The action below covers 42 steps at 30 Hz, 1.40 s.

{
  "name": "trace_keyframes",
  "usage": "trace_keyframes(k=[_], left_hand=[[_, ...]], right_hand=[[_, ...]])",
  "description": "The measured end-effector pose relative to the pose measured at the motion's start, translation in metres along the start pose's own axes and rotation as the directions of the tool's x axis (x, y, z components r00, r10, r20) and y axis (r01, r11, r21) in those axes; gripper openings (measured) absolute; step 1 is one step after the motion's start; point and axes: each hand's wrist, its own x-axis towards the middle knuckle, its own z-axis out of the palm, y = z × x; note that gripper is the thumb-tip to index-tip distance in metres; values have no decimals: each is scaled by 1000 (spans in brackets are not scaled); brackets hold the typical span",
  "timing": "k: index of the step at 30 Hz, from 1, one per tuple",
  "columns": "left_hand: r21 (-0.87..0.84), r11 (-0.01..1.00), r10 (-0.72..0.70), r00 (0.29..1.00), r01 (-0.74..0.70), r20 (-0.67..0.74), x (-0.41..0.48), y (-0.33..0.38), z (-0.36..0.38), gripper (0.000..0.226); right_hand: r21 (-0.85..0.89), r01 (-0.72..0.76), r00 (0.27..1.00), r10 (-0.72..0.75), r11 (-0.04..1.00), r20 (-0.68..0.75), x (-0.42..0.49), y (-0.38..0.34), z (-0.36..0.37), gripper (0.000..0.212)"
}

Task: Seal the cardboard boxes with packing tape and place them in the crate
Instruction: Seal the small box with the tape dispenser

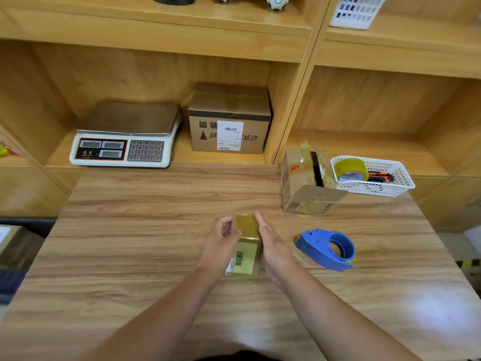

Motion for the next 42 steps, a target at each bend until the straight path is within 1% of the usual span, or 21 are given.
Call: trace_keyframes(k=[1, 3, 5, 9, 11, 13, 14, 18, 21, 25, 29, 32, 34, 37, 40, 42], left_hand=[[-32, 999, 26, 999, -25, 29, -3, -2, -1, 36], [-35, 997, 64, 995, -62, 78, -8, -9, -4, 50], [-6, 997, 77, 991, -77, 109, -10, -16, -9, 57], [171, 981, 56, 981, -88, 186, -12, -18, -20, 72], [283, 953, 47, 974, -111, 222, -10, -13, -24, 88], [325, 938, 32, 962, -123, 272, -6, -6, -26, 104], [332, 934, 26, 954, -129, 299, -4, -3, -26, 106], [415, 888, 18, 917, -198, 399, 4, 3, -28, 100], [463, 848, 34, 898, -258, 438, 10, 1, -28, 93], [497, 814, 55, 891, -301, 451, 17, -2, -30, 90], [511, 797, 79, 894, -322, 441, 24, -4, -34, 87], [494, 813, 78, 897, -309, 434, 25, -4, -33, 91], [470, 833, 73, 901, -291, 428, 26, -5, -32, 90], [437, 868, 37, 909, -235, 415, 29, -6, -32, 82], [371, 917, -8, 921, -149, 390, 33, -4, -31, 72], [342, 931, -6, 930, -129, 366, 35, -2, -29, 65]], right_hand=[[-19, 34, 999, -33, 999, 26, -4, 0, -2, 35], [-57, 75, 995, -71, 996, 74, -11, 1, -7, 39], [-100, 82, 991, -70, 992, 115, -19, -1, -11, 51], [-297, 108, 985, -62, 949, 158, -24, -6, -17, 90], [-382, 113, 983, -47, 917, 179, -23, -9, -21, 100], [-432, 106, 983, -30, 896, 180, -20, -11, -23, 104], [-444, 105, 983, -27, 890, 180, -18, -11, -23, 105], [-466, 109, 976, -6, 878, 219, -14, -13, -26, 103], [-435, 93, 971, 16, 896, 239, -12, -14, -31, 98], [-412, 79, 973, 19, 908, 228, -11, -13, -31, 95], [-395, 75, 982, 0, 916, 188, -3, -14, -27, 84], [-394, 83, 984, -13, 915, 177, 3, -14, -26, 77], [-389, 89, 984, -20, 917, 178, 6, -12, -27, 74], [-394, 82, 984, -13, 916, 175, 12, -13, -29, 70], [-395, 96, 983, -25, 914, 180, 19, -16, -28, 62], [-377, 90, 983, -21, 922, 184, 22, -17, -28, 58]])
